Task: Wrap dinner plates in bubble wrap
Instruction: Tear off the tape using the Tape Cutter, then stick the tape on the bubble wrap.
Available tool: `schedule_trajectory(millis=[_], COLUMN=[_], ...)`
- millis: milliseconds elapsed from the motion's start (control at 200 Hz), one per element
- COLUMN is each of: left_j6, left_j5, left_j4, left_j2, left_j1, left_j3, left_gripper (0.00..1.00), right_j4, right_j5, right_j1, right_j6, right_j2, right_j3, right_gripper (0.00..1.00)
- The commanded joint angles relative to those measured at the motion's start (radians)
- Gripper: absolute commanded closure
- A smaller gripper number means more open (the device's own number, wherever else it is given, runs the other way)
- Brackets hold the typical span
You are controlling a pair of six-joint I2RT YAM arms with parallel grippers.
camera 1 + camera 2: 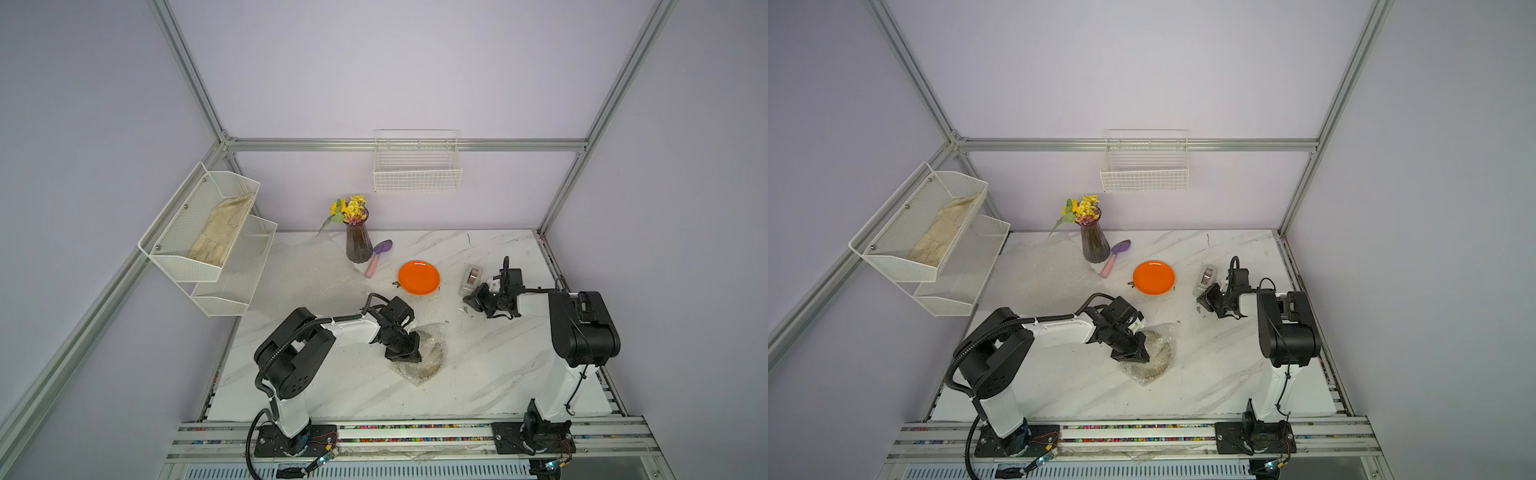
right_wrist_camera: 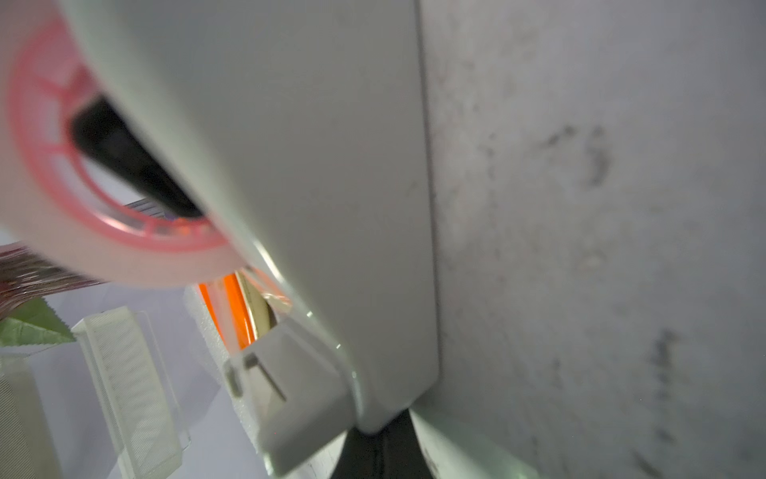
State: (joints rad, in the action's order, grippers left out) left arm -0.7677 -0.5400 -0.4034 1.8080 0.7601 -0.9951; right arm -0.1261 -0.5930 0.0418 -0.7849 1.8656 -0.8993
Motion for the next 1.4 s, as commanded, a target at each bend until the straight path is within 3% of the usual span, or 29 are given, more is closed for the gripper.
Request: schedule_trajectory(millis=[0,225,520,750,945,1160,1395], left_j6=[-0.01,-0.003,0.039,0.089,0.109,0.117,0.118], left_j5=[0.132,0.153,0.161,0.18,0.185,0.158,0.147], left_j4=[-0.152,-0.142,-0.088,-0.043,-0.001,0.041,0.077], left_j2=[0.075,0.056,0.041,0.028,0.025,0.02,-0.004], left_j1=[0.018,0.021,0.021,0.02,0.02,0.021,0.02], left_j3=[0.076,0.073,0.07,0.074,0.082,0.096,0.12], left_gripper=[0.9,0.9,0.91,0.92,0.93,0.93,0.94], right_j4=[0.167,0.141,0.409,0.619,0.711,0.666,0.452], right_j5=[0.175,0.098,-0.019,-0.045,-0.099,-0.158,-0.14], right_j1=[0.009,0.033,0.066,0.135,0.196,0.281,0.479], right_j6=[0.063,0.208,0.334,0.315,0.214,0.097,-0.025], right_j2=[-0.034,-0.265,-0.602,-0.903,-1.098,-1.163,-1.051], right_j3=[0.017,0.051,0.079,0.119,0.162,0.238,0.297], right_gripper=[1.0,1.0,1.0,1.0,1.0,1.0,1.0])
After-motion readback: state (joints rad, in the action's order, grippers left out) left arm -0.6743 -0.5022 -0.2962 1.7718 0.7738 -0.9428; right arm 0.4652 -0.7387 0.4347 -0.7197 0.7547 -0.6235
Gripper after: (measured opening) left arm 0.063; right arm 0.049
